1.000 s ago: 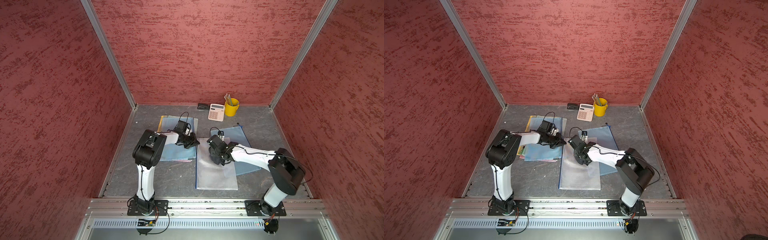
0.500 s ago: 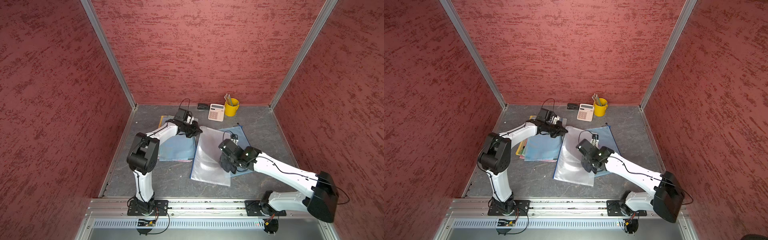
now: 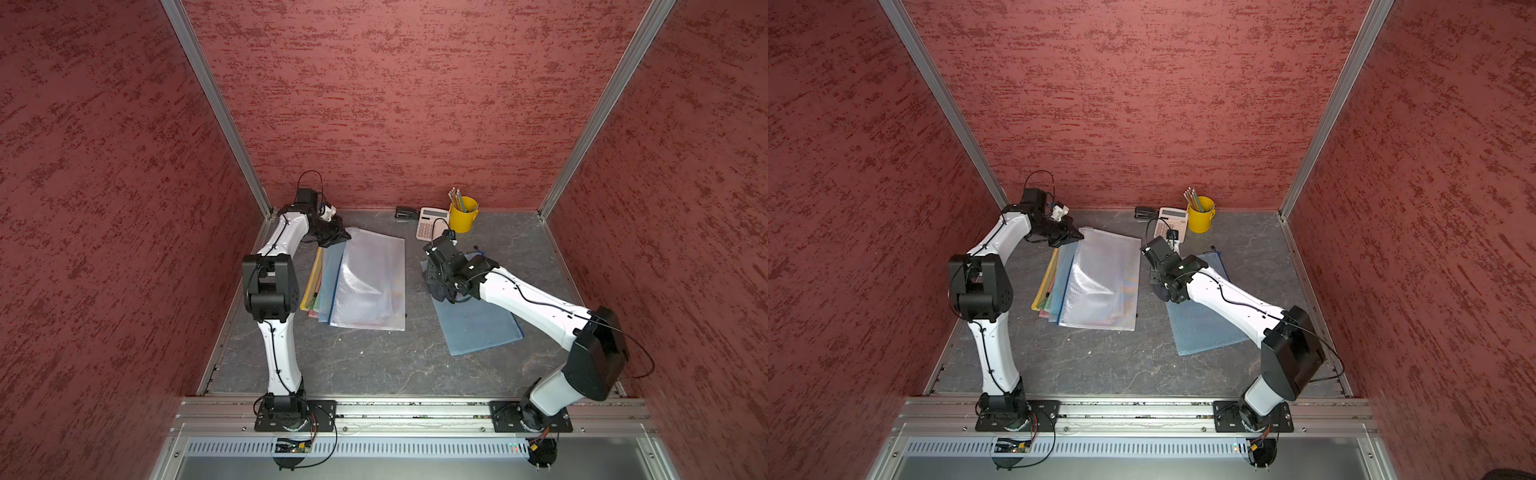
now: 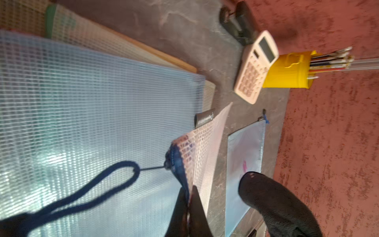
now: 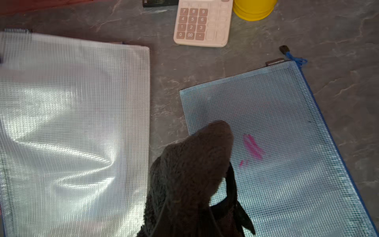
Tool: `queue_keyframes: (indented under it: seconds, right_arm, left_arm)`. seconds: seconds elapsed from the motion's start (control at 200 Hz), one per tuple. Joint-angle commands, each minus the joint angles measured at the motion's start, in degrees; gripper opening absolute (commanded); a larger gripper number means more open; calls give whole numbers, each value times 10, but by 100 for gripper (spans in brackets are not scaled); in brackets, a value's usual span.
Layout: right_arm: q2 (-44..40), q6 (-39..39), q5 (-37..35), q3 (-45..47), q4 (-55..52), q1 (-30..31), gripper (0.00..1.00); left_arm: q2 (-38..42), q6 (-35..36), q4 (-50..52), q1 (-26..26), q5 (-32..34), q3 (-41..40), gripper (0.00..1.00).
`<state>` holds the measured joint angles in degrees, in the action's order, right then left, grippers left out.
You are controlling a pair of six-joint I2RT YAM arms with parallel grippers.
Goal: Wipe the document bag
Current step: Move the document bag.
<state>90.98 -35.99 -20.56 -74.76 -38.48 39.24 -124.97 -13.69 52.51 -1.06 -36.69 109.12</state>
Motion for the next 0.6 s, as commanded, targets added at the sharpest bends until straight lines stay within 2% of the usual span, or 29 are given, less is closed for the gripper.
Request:
queue_keyframes:
  seconds: [0.0, 0.356, 0.371, 0.411, 0.431, 0.531, 0.596]
  right_arm:
    - [-26, 8, 1, 6, 13, -22, 0]
    - [-38, 38, 27, 51, 22, -113, 0]
    - [-38, 40, 28, 52, 23, -117, 0]
    - [-40, 47, 31, 54, 26, -129, 0]
    - [-41, 51, 30, 54, 26, -134, 0]
    - [-56, 73, 26, 52, 32, -167, 0]
    - [-68, 85, 26, 53, 39, -195, 0]
  left_arm:
    - [-21, 53, 48, -6, 5, 31, 0]
    - [-98, 33, 57, -47, 50, 114, 0]
    - [-99, 31, 57, -48, 50, 114, 4]
    - [-97, 28, 60, -50, 52, 115, 29]
    - [-94, 28, 62, -49, 57, 114, 36]
    - [-67, 30, 69, -42, 84, 103, 51]
    - [-38, 24, 69, -30, 100, 89, 56]
